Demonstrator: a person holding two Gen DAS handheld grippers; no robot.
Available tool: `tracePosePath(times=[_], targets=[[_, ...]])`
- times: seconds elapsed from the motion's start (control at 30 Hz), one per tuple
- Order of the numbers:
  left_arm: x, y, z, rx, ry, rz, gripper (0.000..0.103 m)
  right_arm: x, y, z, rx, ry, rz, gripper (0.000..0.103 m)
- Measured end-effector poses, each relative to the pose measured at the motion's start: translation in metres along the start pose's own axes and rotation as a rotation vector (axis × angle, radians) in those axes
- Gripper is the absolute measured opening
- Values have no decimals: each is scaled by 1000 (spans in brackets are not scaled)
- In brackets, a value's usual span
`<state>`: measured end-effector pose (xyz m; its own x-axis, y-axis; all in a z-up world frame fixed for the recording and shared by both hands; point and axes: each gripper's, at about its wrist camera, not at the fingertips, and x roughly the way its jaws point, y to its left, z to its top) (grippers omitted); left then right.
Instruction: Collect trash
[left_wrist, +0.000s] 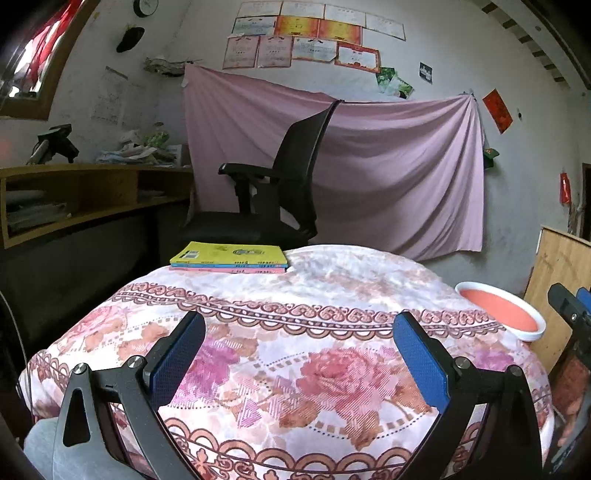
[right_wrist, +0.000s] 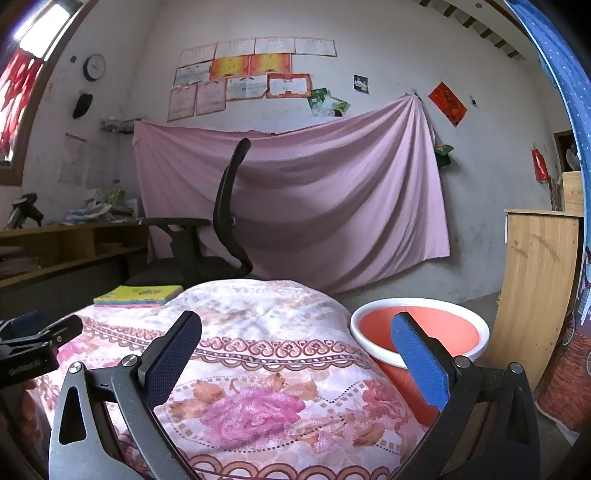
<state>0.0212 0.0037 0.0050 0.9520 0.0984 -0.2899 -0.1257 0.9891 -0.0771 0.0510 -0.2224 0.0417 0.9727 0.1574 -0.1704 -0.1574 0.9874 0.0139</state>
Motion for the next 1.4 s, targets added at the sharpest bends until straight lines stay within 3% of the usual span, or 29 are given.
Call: tracePosePath(times=[1.4], targets=[[8,4,-9,2,-9,15,100,8,-1,-7,2,12,-7,103]])
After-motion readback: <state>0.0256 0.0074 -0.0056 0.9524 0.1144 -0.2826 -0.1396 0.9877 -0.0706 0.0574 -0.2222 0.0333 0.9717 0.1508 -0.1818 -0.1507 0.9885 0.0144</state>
